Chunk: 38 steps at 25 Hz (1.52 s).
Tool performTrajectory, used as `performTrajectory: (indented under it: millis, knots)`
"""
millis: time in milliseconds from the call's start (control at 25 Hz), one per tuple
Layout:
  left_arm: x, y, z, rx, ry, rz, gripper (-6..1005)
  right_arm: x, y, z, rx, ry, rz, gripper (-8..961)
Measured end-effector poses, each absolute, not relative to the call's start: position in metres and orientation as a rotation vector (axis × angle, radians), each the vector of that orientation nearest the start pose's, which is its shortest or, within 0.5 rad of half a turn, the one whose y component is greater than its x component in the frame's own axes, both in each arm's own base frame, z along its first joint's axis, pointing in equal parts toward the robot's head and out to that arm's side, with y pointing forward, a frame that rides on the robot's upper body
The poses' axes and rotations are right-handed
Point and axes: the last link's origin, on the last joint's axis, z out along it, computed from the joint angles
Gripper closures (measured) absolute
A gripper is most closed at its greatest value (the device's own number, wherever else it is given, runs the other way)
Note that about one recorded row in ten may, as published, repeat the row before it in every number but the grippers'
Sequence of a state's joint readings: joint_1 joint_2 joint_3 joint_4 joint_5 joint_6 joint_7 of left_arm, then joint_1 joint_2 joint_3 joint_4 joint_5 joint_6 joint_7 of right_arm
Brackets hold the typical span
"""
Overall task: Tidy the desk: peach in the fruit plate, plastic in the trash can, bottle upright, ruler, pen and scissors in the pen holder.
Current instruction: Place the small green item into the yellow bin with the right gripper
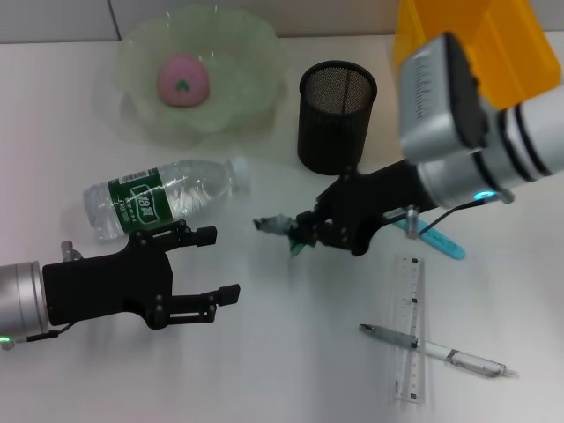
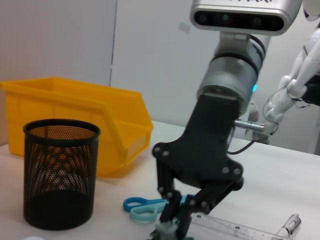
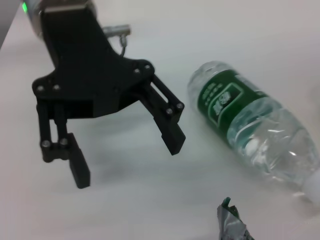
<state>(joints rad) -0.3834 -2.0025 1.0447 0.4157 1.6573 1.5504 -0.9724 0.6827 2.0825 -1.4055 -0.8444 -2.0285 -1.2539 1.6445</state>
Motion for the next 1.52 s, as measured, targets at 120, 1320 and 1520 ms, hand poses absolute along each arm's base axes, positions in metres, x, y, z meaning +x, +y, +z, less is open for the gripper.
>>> performTrajectory:
  millis: [120,1320,1520]
  knots:
    - [-0.299,0.269,-0.028,-2.779,-0.403,-0.772,204,0.185,0.356,-0.059,-3.010,0.219,0.162,872]
    - [-0.285,0.277,-0.035,-2.760,-0.389,-0.834,212,0.270,0.286,-0.014,-2.524,0.292,1.067,870]
    - [-0.284,0.277,-0.035,-2.762,-0.387,-0.840,214,0.270,0.288,-0.015,-2.493,0.294,1.073,869]
